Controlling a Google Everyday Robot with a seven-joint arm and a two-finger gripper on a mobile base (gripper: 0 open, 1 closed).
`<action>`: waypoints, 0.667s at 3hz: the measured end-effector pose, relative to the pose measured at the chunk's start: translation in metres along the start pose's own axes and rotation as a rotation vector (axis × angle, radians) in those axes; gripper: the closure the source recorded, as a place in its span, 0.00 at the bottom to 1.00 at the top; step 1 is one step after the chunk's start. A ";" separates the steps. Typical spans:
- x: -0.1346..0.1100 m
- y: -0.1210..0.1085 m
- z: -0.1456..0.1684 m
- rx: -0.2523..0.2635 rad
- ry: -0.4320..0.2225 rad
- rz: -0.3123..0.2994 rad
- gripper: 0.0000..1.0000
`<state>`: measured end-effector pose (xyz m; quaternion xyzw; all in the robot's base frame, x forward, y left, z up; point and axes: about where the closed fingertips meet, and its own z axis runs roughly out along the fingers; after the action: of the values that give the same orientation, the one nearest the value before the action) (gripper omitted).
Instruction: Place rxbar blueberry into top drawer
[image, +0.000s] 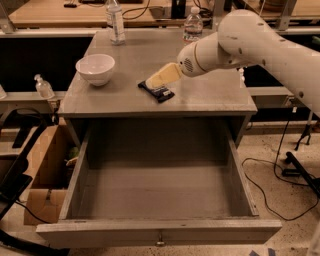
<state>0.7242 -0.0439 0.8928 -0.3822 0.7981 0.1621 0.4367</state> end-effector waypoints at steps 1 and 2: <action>0.014 0.004 0.013 -0.007 0.073 0.054 0.00; 0.028 0.005 0.025 0.002 0.121 0.101 0.00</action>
Offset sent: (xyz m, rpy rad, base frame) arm 0.0024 0.0016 -0.0559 -0.0485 0.2000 -0.1209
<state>0.7254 -0.0390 0.8557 -0.3502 0.8414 0.1596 0.3793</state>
